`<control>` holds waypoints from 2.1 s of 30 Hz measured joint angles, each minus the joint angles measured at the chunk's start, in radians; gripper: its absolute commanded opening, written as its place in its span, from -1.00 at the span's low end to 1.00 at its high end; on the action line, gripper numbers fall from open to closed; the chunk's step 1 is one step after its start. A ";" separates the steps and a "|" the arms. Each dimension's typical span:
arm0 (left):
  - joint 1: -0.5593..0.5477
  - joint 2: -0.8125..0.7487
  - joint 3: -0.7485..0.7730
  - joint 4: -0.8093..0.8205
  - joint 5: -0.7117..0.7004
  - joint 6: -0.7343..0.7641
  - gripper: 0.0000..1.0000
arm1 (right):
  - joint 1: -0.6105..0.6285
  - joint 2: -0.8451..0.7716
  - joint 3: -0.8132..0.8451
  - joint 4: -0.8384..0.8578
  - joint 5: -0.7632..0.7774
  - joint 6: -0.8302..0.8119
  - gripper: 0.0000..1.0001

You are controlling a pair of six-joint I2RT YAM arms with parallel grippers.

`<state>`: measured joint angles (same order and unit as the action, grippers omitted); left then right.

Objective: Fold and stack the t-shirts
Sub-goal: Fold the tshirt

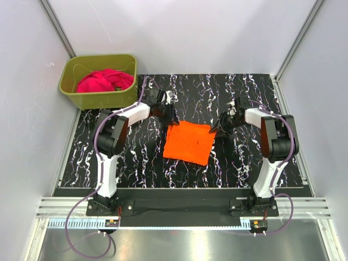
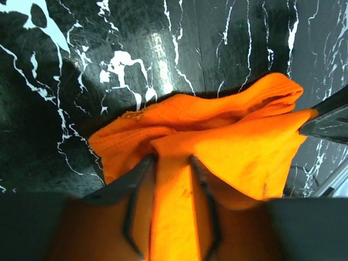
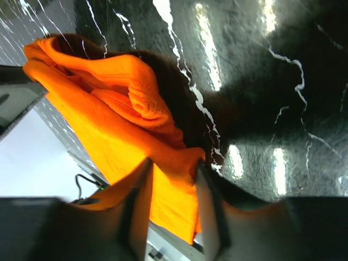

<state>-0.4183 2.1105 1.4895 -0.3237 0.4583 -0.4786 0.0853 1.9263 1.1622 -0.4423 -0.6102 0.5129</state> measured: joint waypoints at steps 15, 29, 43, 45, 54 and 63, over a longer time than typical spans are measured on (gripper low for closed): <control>-0.006 -0.246 -0.122 -0.042 -0.092 -0.045 -1.00 | 0.031 -0.047 0.068 -0.101 0.018 -0.016 -0.92; 0.006 -0.285 -0.145 -0.084 -0.164 -0.054 -1.00 | 0.061 -0.056 0.163 -0.151 0.015 -0.011 -0.93; 0.032 -0.183 -0.070 -0.105 -0.203 -0.053 -1.00 | 0.061 0.132 0.285 -0.156 -0.005 -0.011 -0.87; 0.033 -0.179 -0.064 -0.108 -0.207 -0.053 -1.00 | 0.061 0.146 0.305 -0.158 -0.011 -0.012 -0.81; 0.060 -0.132 -0.029 -0.120 -0.225 -0.036 -1.00 | 0.061 0.187 0.364 -0.146 -0.037 -0.011 0.13; 0.066 -0.123 -0.026 -0.132 -0.225 -0.035 -1.00 | 0.085 0.225 0.616 -0.218 0.071 -0.026 -0.32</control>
<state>-0.3527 1.9873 1.4639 -0.4553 0.2329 -0.5133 0.1707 2.1517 1.7779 -0.6601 -0.5392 0.4866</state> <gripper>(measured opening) 0.016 0.408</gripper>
